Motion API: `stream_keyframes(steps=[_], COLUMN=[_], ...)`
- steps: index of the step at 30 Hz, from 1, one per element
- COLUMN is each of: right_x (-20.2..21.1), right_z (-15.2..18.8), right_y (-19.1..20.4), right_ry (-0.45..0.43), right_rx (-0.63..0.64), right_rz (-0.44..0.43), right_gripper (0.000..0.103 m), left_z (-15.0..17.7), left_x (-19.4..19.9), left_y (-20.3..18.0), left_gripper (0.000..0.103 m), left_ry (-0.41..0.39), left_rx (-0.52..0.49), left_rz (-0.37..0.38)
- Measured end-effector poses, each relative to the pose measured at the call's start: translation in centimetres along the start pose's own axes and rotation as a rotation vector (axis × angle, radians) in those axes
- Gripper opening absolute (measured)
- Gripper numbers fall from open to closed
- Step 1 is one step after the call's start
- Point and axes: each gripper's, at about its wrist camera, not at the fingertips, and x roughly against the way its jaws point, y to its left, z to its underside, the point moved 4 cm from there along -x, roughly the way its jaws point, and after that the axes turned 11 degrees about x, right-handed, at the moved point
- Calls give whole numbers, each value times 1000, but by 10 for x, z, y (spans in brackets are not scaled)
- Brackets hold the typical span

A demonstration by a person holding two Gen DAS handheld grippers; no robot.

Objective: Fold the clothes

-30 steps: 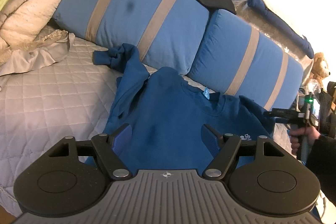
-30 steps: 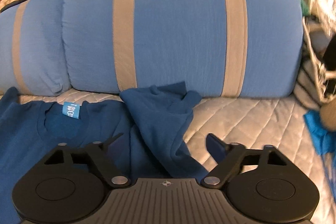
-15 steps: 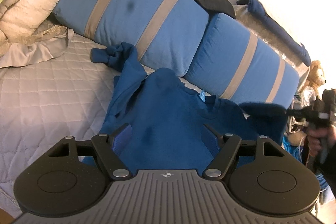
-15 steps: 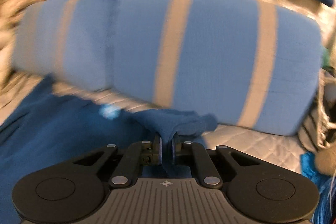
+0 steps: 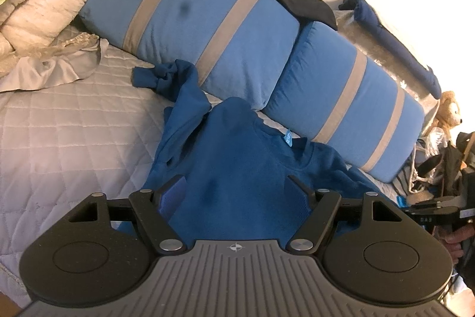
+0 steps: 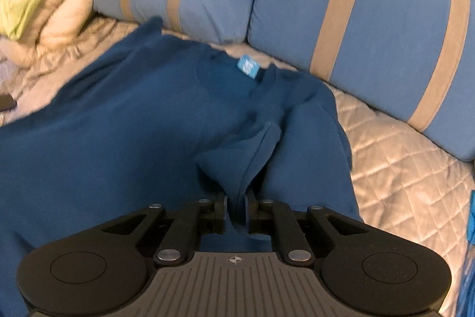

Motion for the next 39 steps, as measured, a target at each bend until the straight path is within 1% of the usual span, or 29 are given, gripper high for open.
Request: stream_keyframes(steps=[1, 2, 3, 4, 5, 6, 9, 13, 15, 20, 23, 25, 29, 32, 35, 39], right_x=[1, 3, 5, 8, 12, 18, 35, 46, 40, -2, -30, -47, -68, -81, -92, -99], right_z=[3, 6, 9, 12, 13, 14, 12, -1, -10, -33, -37, -40, -46, -46, -44, -42], right_y=[0, 1, 2, 3, 3, 3, -8, -32, -44, -62, -68, -71, -75, -80, -86, -88], right_ry=[13, 27, 40, 47, 44, 32, -25, -103, -113, -57, -10, 17, 36, 75, 104, 126], right_rx=[6, 12, 19, 31, 45, 56, 19, -89, -131, -187, -216, -233, -255, -265, -271, -277], right_rz=[5, 4, 2, 0, 2, 5, -20, -62, -89, -198, -243, -267, -261, -214, -197, -226], right_gripper=[16, 23, 35, 42, 56, 63, 69, 70, 69, 67, 58, 56, 56, 56, 55, 55], left_z=[0, 0, 0, -1, -1, -1, -1, -1, -1, 0, 0, 0, 0, -1, -2, -2], left_x=[0, 0, 0, 0, 0, 0, 0, -1, -1, 0, 0, -1, -1, -1, -1, -2], left_y=[0, 0, 1, 1, 1, 2, 3, 3, 3, 2, 1, 2, 2, 2, 3, 4], left_gripper=[72, 72, 72, 72, 72, 72, 72, 72, 72, 72, 72, 72, 72, 72, 72, 72], left_ry=[1, -1, -2, -2, -2, -3, -3, 1, 1, -3, -5, -5, -4, -3, -2, -1], left_rx=[1, 2, 3, 3, 5, 9, 17, 17, 17, 13, 13, 15, 16, 14, 14, 17], left_rz=[1, 1, 2, 4, 5, 9, 19, 24, 23, 16, 14, 13, 13, 13, 14, 18])
